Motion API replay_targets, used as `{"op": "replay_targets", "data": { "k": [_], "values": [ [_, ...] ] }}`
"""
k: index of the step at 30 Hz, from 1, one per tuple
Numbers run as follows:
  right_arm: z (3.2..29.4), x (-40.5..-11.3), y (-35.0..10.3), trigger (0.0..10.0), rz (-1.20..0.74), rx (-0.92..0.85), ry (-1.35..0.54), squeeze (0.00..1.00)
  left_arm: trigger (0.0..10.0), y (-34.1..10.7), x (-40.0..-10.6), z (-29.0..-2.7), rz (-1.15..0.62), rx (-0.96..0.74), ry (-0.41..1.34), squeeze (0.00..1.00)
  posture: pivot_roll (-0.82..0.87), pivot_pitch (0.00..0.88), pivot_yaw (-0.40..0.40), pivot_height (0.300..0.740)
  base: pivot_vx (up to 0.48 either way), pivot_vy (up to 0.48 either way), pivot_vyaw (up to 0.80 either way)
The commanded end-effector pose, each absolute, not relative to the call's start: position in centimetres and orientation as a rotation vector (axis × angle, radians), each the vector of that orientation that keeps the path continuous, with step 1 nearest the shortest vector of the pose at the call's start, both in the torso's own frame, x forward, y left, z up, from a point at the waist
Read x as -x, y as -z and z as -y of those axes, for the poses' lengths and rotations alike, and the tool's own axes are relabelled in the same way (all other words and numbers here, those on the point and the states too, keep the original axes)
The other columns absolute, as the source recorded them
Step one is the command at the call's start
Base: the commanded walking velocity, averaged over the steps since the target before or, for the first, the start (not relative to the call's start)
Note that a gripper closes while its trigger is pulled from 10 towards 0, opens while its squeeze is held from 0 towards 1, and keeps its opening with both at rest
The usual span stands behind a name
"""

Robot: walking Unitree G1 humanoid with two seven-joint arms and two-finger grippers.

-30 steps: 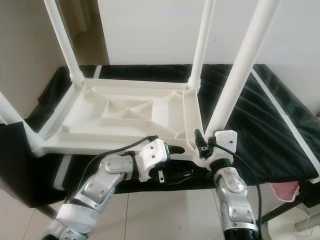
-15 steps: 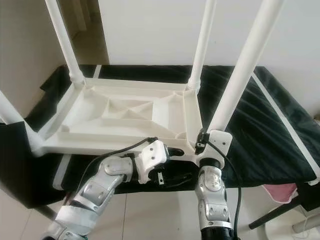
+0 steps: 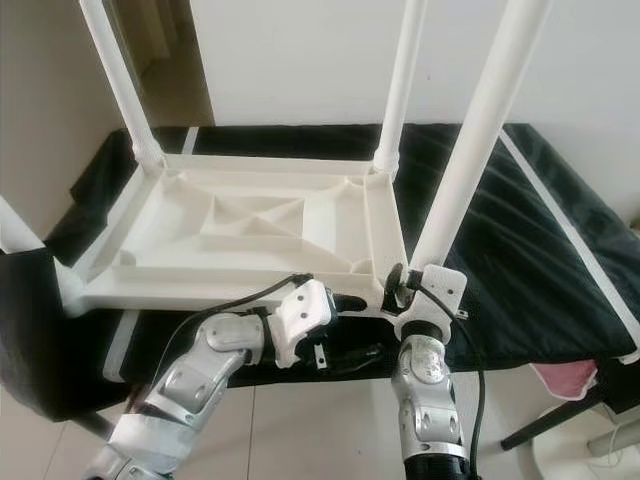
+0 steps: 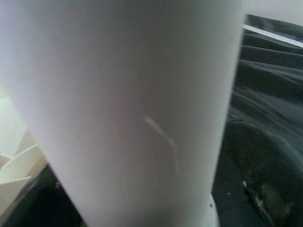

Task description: Building children table

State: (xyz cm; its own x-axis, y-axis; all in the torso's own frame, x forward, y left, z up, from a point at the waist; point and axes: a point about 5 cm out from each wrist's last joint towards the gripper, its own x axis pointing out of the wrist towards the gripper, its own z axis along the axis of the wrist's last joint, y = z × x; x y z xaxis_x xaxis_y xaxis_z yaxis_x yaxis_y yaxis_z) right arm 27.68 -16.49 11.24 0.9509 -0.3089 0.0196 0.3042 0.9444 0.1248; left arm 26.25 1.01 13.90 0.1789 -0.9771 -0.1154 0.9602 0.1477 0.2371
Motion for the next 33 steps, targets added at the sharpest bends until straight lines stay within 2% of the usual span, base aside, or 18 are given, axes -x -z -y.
{"op": "replay_targets", "data": {
  "k": [1, 4, 5, 6, 7, 10, 14, 17, 20, 33],
  "values": [
    [15.9, -27.3, -10.8, 10.0, 0.028, -0.159, 0.32, 1.0, 10.0, -14.0, -26.5, -1.2, 0.073, -0.278, 1.344, 0.0, -0.09, 0.028, 0.002, 0.74, 0.0, 0.0, 0.0],
    [16.2, -27.0, -11.0, 10.0, 0.046, -0.147, 0.279, 1.0, 10.0, -14.1, -26.6, -1.4, 0.071, -0.283, 1.343, 0.0, -0.09, 0.032, 0.008, 0.74, 0.0, 0.0, 0.0],
    [16.3, -26.9, -11.1, 10.0, 0.055, -0.14, 0.245, 0.46, 10.0, -14.1, -26.6, -1.4, 0.07, -0.283, 1.343, 0.0, -0.09, 0.034, 0.012, 0.74, 0.0, 0.0, 0.0],
    [16.4, -26.9, -11.2, 10.0, 0.06, -0.137, 0.223, 0.46, 10.0, -14.1, -26.6, -1.5, 0.07, -0.283, 1.343, 0.0, -0.09, 0.034, 0.012, 0.74, 0.0, 0.0, 0.0],
    [16.6, -26.8, -11.3, 10.0, 0.068, -0.13, 0.196, 0.0, 10.0, -14.1, -26.6, -1.5, 0.069, -0.284, 1.344, 0.0, -0.09, 0.035, 0.015, 0.74, 0.0, 0.0, 0.0],
    [17.0, -26.7, -11.5, 10.0, 0.081, -0.123, 0.142, 0.0, 10.0, -14.2, -26.6, -1.7, 0.071, -0.286, 1.347, 0.0, -0.09, 0.039, 0.019, 0.74, 0.0, 0.0, 0.0],
    [17.6, -27.2, -12.6, 10.0, 0.124, -0.074, -0.042, 0.0, 10.0, -14.3, -26.6, -1.6, 0.073, -0.29, 1.354, 0.0, -0.1, 0.043, 0.022, 0.74, 0.0, 0.0, 0.0],
    [17.7, -27.3, -12.8, 10.0, 0.13, -0.065, -0.068, 0.0, 10.0, -14.4, -26.6, -1.6, 0.074, -0.29, 1.355, 0.0, -0.1, 0.043, 0.022, 0.74, 0.0, 0.0, 0.0],
    [18.6, -28.1, -14.0, 10.0, 0.145, -0.018, -0.202, 0.0, 10.0, -14.5, -26.6, -1.7, 0.077, -0.294, 1.346, 0.0, -0.08, 0.046, 0.005, 0.74, 0.0, 0.0, 0.0],
    [18.6, -29.2, -14.3, 10.0, 0.095, 0.068, -0.476, 0.0, 10.0, -15.0, -26.2, -2.0, 0.092, -0.268, 1.29, 0.0, -0.01, 0.033, -0.041, 0.74, 0.0, 0.0, 0.0]
  ]
}}
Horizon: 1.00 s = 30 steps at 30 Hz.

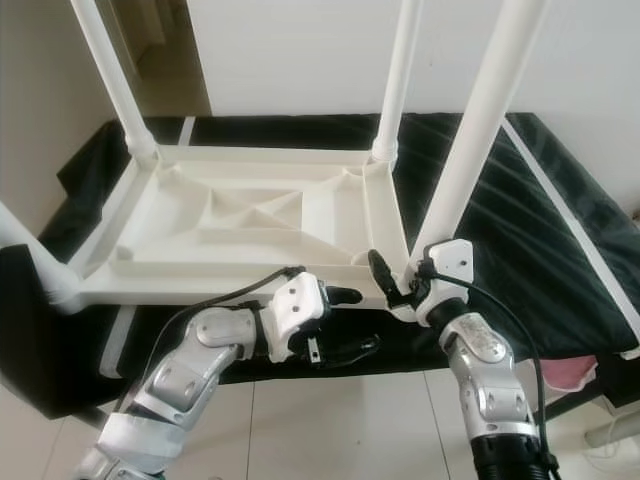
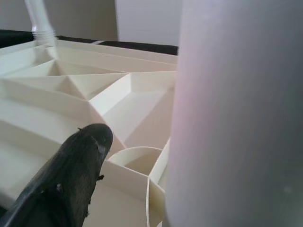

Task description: Building children table

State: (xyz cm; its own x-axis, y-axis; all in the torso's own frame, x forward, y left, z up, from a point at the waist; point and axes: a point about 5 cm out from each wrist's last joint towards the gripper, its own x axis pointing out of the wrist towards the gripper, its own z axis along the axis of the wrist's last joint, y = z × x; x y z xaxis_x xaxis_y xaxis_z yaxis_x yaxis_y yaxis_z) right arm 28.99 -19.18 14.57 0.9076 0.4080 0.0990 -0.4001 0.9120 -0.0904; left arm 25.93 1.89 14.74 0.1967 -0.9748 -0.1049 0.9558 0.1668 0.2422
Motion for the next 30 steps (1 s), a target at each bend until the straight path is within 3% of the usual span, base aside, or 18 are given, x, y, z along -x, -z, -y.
{"op": "replay_targets", "data": {
  "k": [1, 3, 4, 5, 6, 14, 15, 16, 23, 30],
  "values": [
    [18.5, -29.4, -14.3, 9.8, 0.087, 0.076, -0.5, 0.0, 10.0, -15.0, -26.2, -2.2, 0.093, -0.27, 1.284, 0.0, 0.0, 0.027, -0.048, 0.74, 0.0, 0.0, 0.0],
    [18.5, -29.4, -14.3, 9.8, 0.087, 0.076, -0.5, 0.0, 10.0, -15.0, -26.2, -2.2, 0.093, -0.27, 1.284, 0.0, 0.0, 0.027, -0.048, 0.74, 0.0, 0.0, 0.0],
    [18.5, -29.4, -14.3, 3.4, 0.083, 0.08, -0.514, 0.0, 10.0, -15.0, -26.2, -2.3, 0.093, -0.271, 1.281, 0.0, 0.0, 0.027, -0.048, 0.74, 0.0, 0.0, 0.0],
    [18.5, -29.4, -14.3, 3.4, 0.083, 0.08, -0.514, 0.0, 10.0, -15.0, -26.2, -2.3, 0.093, -0.271, 1.281, 0.0, 0.0, 0.027, -0.048, 0.74, 0.0, 0.0, 0.0],
    [19.0, -29.8, -14.2, 0.0, 0.065, 0.089, -0.535, 0.0, 10.0, -15.1, -26.4, -2.4, 0.096, -0.275, 1.266, 0.0, 0.01, 0.021, -0.058, 0.74, 0.0, 0.0, 0.0],
    [19.3, -29.9, -13.6, 0.0, 0.031, 0.093, -0.55, 0.0, 10.0, -15.1, -26.3, -2.6, 0.095, -0.277, 1.259, 0.0, 0.01, 0.005, -0.061, 0.74, 0.0, 0.0, 0.0],
    [19.5, -29.9, -13.3, 0.3, 0.018, 0.097, -0.546, 0.0, 10.0, -15.1, -26.2, -2.5, 0.095, -0.278, 1.261, 0.0, 0.01, 0.001, -0.059, 0.74, 0.0, 0.0, 0.0],
    [19.7, -29.9, -13.0, 10.0, 0.004, 0.111, -0.53, 0.0, 10.0, -15.0, -26.2, -2.4, 0.095, -0.28, 1.264, 0.0, 0.0, 0.0, -0.056, 0.74, 0.0, 0.0, 0.0],
    [19.7, -29.8, -12.3, 10.0, -0.033, 0.113, -0.457, 0.0, 10.0, -15.0, -26.5, -2.2, 0.109, -0.288, 1.265, 0.0, -0.02, 0.0, -0.046, 0.74, 0.0, 0.0, 0.0],
    [19.9, -29.5, -11.2, 10.0, -0.084, 0.142, -0.25, 0.0, 10.0, -14.6, -26.5, -1.9, 0.108, -0.289, 1.268, 0.0, -0.05, 0.0, -0.039, 0.74, 0.0, 0.0, 0.0]
  ]
}}
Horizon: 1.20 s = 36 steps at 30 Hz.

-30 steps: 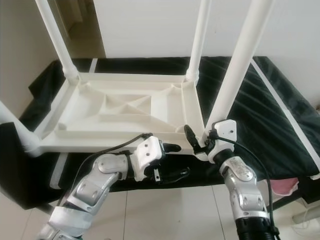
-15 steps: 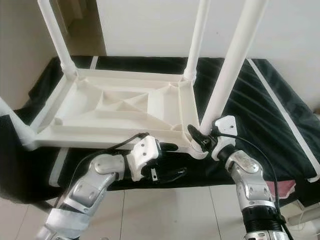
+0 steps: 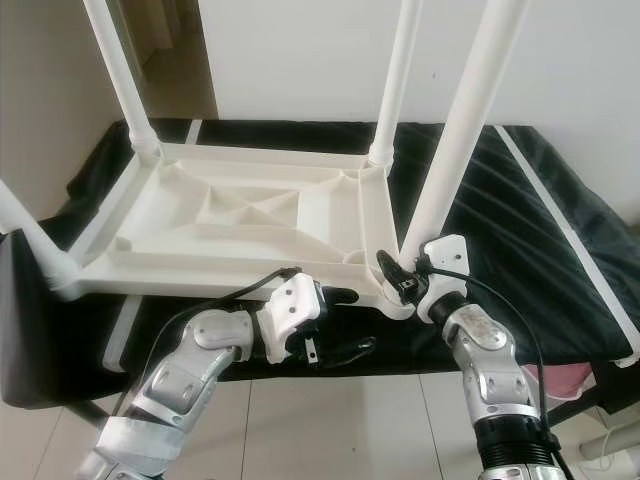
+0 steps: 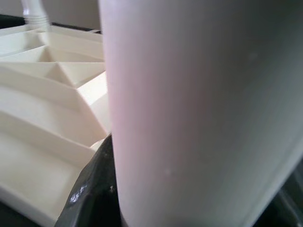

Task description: Building children table

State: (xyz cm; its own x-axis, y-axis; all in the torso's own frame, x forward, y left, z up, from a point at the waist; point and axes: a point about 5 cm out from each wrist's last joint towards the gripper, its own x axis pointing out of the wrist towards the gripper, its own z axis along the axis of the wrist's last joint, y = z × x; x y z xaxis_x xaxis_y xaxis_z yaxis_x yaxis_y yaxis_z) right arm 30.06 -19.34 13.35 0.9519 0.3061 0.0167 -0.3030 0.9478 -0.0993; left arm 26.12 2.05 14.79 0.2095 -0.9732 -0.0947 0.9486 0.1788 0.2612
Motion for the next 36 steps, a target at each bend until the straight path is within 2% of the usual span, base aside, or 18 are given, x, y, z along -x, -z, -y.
{"op": "replay_targets", "data": {
  "k": [1, 4, 8, 13, 16, 23, 36],
  "values": [
    [19.9, -29.5, -11.2, 10.0, -0.084, 0.142, -0.25, 0.0, 10.0, -14.6, -26.5, -1.9, 0.108, -0.289, 1.268, 0.0, -0.05, 0.0, -0.039, 0.74, 0.0, 0.0, 0.0],
    [19.9, -29.0, -10.5, 10.0, -0.107, 0.04, -0.085, 0.0, 10.0, -14.5, -26.6, -1.7, 0.109, -0.29, 1.274, 0.0, -0.07, 0.0, -0.035, 0.74, 0.0, 0.0, 0.0],
    [19.4, -28.4, -10.2, 10.0, -0.103, 0.006, 0.052, 0.0, 10.0, -14.6, -26.7, -1.3, 0.118, -0.291, 1.286, 0.0, -0.09, 0.0, -0.032, 0.74, 0.0, 0.0, 0.0],
    [18.9, -28.2, -10.1, 10.0, -0.102, -0.02, 0.137, 0.0, 10.0, -14.6, -26.8, -1.1, 0.124, -0.291, 1.292, 0.0, -0.1, 0.0, -0.031, 0.74, 0.0, 0.0, 0.0],
    [18.1, -28.3, -10.2, 10.0, -0.093, -0.059, 0.29, 0.0, 10.0, -14.7, -26.8, -0.7, 0.136, -0.298, 1.299, 0.0, -0.1, 0.0, -0.034, 0.74, 0.0, 0.0, 0.0],
    [16.6, -28.3, -10.7, 10.0, -0.081, -0.107, 0.269, 0.0, 10.0, -14.8, -27.2, -0.7, 0.145, -0.31, 1.277, 0.0, -0.1, 0.0, -0.035, 0.74, 0.0, 0.0, 0.0],
    [18.8, -28.5, -12.0, 10.0, 0.013, -0.076, 0.273, 0.0, 10.0, -14.8, -27.3, -1.5, 0.153, -0.311, 1.232, 0.0, -0.06, 0.0, -0.052, 0.74, 0.0, 0.0, 0.0]
  ]
}}
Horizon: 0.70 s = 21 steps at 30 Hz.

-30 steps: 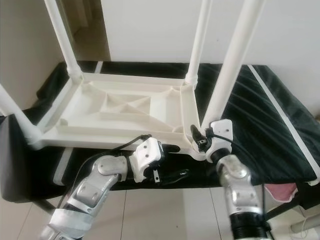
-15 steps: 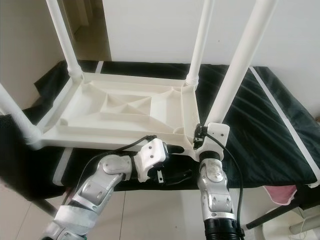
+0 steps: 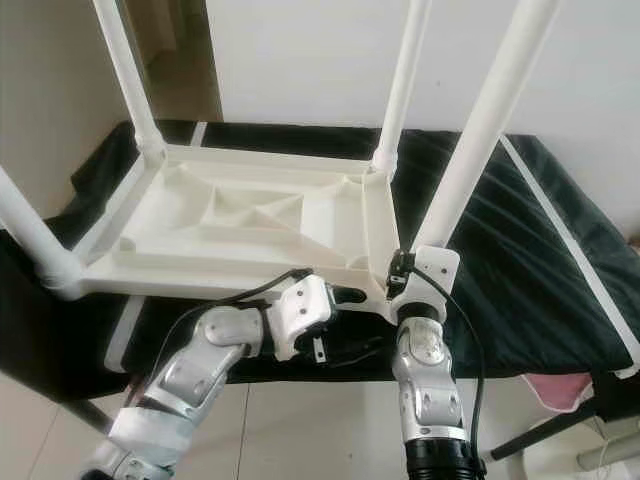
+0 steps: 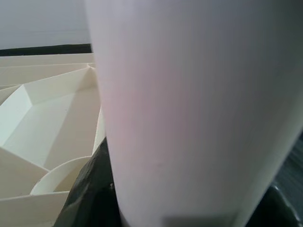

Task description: Building children table

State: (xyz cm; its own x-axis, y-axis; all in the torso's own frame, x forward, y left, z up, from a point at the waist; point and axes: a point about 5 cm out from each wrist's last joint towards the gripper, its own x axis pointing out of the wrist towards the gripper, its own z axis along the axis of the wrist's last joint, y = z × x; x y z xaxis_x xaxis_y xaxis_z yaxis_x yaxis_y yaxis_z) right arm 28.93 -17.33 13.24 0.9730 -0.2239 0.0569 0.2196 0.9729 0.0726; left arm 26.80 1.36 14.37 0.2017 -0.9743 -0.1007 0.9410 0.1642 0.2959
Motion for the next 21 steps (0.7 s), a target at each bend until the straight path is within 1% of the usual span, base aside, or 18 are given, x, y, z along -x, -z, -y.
{"op": "replay_targets", "data": {
  "k": [1, 4, 8, 9, 10, 15, 21],
  "values": [
    [18.8, -28.6, -12.2, 10.0, 0.032, -0.068, 0.246, 0.0, 10.0, -14.8, -27.5, -1.7, 0.153, -0.313, 1.227, 0.0, -0.06, 0.0, -0.053, 0.74, 0.0, 0.0, 0.0],
    [19.1, -28.6, -12.6, 10.0, 0.063, -0.035, 0.205, 0.0, 10.0, -15.0, -28.0, -2.3, 0.154, -0.326, 1.211, 0.0, -0.05, 0.0, -0.063, 0.74, 0.0, 0.0, 0.0],
    [19.3, -28.8, -12.9, 10.0, 0.07, -0.083, 0.151, 0.0, 10.0, -15.3, -28.4, -2.6, 0.163, -0.348, 1.2, 0.0, -0.04, 0.0, -0.078, 0.74, 0.0, 0.0, 0.0],
    [19.3, -28.9, -12.9, 10.0, 0.071, -0.083, 0.14, 0.84, 10.0, -15.5, -28.6, -2.6, 0.16, -0.341, 1.194, 0.0, -0.04, 0.0, -0.079, 0.74, 0.0, 0.0, 0.0],
    [19.2, -28.9, -13.0, 10.0, 0.08, -0.083, 0.124, 1.0, 10.0, -15.6, -28.8, -2.7, 0.159, -0.332, 1.19, 0.0, -0.04, 0.001, -0.082, 0.74, 0.0, 0.0, 0.0],
    [19.1, -28.7, -13.1, 10.0, 0.09, -0.079, 0.073, 1.0, 10.0, -15.8, -29.0, -2.7, 0.157, -0.303, 1.186, 0.0, -0.04, 0.008, -0.08, 0.74, 0.0, 0.0, 0.0],
    [19.1, -28.7, -13.4, 10.0, 0.1, -0.071, -0.023, 1.0, 10.0, -15.9, -29.1, -2.6, 0.181, -0.328, 1.171, 0.0, -0.06, 0.002, -0.075, 0.74, 0.0, 0.0, 0.0]
  ]
}}
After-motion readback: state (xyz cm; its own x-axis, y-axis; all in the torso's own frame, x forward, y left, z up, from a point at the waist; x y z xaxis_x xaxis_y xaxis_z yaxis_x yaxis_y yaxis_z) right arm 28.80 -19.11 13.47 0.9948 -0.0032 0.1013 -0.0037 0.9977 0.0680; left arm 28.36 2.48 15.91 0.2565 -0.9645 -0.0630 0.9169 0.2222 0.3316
